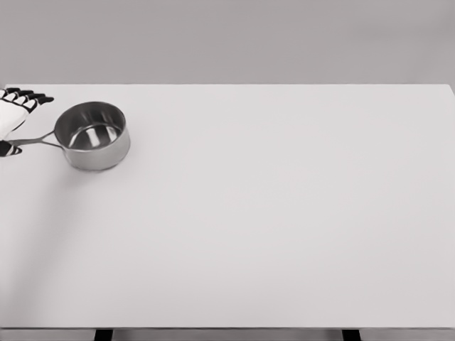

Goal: Rotate pot handle

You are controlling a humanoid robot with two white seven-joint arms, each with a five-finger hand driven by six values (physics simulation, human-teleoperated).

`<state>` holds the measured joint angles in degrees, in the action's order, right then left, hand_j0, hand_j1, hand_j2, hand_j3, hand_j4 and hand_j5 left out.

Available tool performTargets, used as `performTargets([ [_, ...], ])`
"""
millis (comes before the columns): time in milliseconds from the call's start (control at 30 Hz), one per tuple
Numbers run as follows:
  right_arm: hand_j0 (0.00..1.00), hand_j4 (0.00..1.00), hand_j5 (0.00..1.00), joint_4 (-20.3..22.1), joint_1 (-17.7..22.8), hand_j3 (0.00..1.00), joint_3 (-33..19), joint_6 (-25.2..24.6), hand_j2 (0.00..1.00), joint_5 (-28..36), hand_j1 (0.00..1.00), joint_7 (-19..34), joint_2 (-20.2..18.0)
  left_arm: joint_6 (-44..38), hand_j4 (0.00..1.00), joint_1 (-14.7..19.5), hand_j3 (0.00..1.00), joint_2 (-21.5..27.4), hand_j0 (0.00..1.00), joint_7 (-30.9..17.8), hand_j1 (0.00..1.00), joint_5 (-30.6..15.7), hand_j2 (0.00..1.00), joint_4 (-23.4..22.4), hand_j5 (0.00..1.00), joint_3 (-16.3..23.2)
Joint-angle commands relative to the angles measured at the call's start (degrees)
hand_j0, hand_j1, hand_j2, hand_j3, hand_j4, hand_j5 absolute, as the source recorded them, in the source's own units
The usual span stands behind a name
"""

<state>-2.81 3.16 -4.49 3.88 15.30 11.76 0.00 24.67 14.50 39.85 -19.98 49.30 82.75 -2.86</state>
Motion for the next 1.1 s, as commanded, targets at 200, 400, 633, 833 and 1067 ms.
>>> performTargets([
  [200, 1.00, 1.00, 1.00, 0.00, 0.00, 1.00, 0.00, -0.02, 1.00, -0.01, 1.00, -0.07, 0.00, -0.06, 1.00, 2.20, 1.00, -1.00, 1.00, 0.03, 1.00, 0.10, 1.00, -3.03, 1.00, 1.45],
  [400, 1.00, 1.00, 1.00, 0.00, 0.00, 1.00, 0.00, -0.02, 1.00, -0.01, 1.00, 0.02, 0.00, -0.06, 1.00, 3.87, 1.00, -1.44, 1.00, 0.03, 1.00, 0.62, 1.00, -5.05, 1.00, 1.45],
  [633, 1.00, 1.00, 1.00, 0.00, 0.00, 1.00, 0.00, -0.02, 1.00, -0.01, 1.00, 0.02, 0.00, -0.06, 1.00, 5.98, 1.00, -2.84, 1.00, 0.03, 1.00, 1.77, 1.00, -7.95, 1.00, 1.45],
  [833, 1.00, 1.00, 1.00, 0.00, 0.00, 1.00, 0.00, -0.01, 1.00, -0.01, 1.00, -0.07, 0.00, -0.06, 1.00, 7.65, 1.00, -3.46, 1.00, 0.03, 1.00, 2.21, 1.00, -10.15, 1.00, 1.45],
  [1067, 1.00, 1.00, 1.00, 0.00, 0.00, 1.00, 0.00, -0.02, 1.00, -0.01, 1.00, 0.02, 0.00, -0.06, 1.00, 10.20, 1.00, -3.99, 1.00, 0.03, 1.00, 2.21, 1.00, -13.31, 1.00, 2.85],
])
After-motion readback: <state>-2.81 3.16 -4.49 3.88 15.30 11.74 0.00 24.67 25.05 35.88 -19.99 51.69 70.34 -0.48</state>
